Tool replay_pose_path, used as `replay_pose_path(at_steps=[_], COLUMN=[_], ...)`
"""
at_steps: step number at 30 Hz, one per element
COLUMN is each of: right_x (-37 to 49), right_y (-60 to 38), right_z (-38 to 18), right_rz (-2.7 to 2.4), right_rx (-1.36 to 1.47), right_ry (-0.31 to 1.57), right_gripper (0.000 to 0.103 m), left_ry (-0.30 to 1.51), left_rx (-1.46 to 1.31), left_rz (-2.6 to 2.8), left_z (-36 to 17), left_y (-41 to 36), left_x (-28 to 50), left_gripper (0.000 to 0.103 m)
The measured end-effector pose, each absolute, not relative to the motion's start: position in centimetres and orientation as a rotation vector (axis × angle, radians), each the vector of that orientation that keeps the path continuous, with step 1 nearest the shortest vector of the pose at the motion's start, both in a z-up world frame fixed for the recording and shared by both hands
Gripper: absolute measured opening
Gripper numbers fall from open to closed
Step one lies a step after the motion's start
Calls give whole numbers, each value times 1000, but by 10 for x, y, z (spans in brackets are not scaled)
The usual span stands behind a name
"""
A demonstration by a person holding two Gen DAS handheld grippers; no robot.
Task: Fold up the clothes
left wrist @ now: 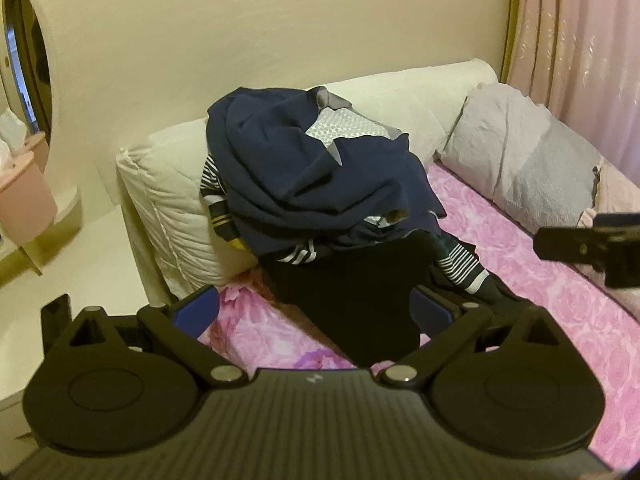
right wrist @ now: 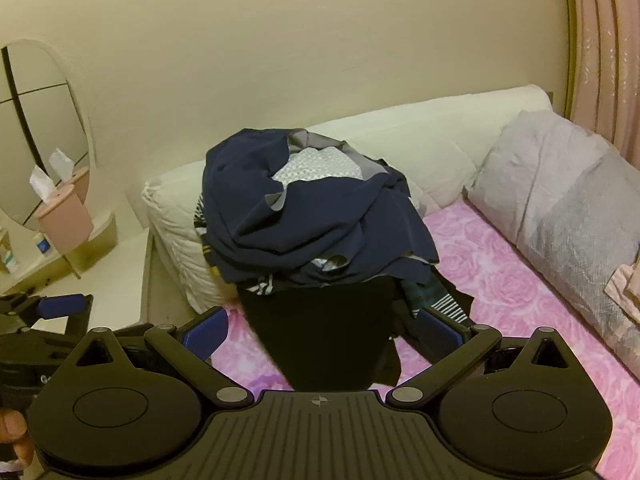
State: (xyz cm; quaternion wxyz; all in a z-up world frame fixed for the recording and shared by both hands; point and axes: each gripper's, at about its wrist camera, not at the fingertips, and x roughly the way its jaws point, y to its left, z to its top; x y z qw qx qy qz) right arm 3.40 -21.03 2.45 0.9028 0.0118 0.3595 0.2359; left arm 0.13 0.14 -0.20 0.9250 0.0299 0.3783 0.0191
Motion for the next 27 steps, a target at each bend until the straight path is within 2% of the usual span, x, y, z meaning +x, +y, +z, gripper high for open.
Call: replay_pose_path(at_steps=[27], right_x=[52], right_y=[-184], right_z=[12], right_rz=[486], right_rx=[-7], right_ry=[788], right_gripper=[103], left_ry=[815], left_rx=[-16], left_rz=[20], left_z=[-20], left_y=[26], left_x=[14], left_gripper=[99])
